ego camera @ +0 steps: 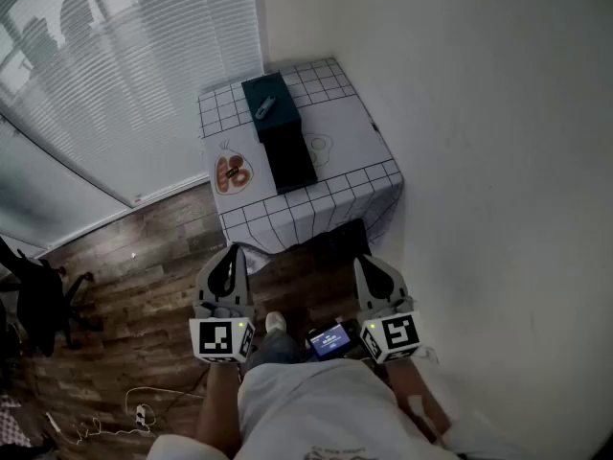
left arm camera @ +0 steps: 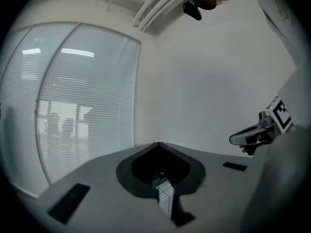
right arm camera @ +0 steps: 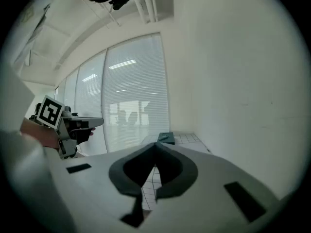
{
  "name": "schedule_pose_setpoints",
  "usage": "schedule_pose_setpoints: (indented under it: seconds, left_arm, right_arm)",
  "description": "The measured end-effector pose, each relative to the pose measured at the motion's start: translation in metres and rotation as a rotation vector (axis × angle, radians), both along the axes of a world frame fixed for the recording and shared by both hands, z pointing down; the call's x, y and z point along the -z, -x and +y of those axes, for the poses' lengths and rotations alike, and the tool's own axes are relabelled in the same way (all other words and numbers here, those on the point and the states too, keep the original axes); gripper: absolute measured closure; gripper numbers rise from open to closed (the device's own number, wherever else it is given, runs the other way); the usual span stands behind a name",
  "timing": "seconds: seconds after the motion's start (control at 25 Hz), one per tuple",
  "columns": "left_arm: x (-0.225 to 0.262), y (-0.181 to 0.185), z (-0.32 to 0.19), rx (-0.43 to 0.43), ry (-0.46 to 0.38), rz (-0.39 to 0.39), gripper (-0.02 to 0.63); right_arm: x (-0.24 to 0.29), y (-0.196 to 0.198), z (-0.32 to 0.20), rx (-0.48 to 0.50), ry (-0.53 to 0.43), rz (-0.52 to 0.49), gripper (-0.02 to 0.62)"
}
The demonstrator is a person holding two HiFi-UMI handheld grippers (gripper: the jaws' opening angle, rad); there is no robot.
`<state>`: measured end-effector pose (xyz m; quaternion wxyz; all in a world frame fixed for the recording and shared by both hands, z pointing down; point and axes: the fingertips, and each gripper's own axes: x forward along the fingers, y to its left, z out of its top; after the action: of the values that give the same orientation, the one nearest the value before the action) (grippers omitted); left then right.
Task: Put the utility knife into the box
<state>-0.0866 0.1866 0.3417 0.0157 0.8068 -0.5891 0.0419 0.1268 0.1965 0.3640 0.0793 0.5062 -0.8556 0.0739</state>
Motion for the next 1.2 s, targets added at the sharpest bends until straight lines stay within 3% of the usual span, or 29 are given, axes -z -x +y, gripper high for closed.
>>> schedule_pose_setpoints:
  seconds: [0.24,0.64,0.92,1.2]
  left_arm:
    - [0.022,0.004,0.047,-0.005,-0.015,0.057,0.598]
    - [0.026,-0.007,0.086,-0.04,-0.013,-0.001,0.598]
    - [0.031,-0.015,0.098,-0.001,-0.029,-0.024,0.598]
    - [0.017,-0.031,0.097,0.0,0.027,-0.063,0.598]
  right_arm:
    - [0.014,0.015,0.04,0.0,-0.03,0.003,0.589]
    - [0.026,0.01,0.058,-0.034,-0.058,-0.019,0.589]
    - [0.028,0.0,0.07,-0.018,-0.055,-0.054,0.589]
    - [0.026,-0.013,0.074,-0.006,-0.039,-0.092,0.589]
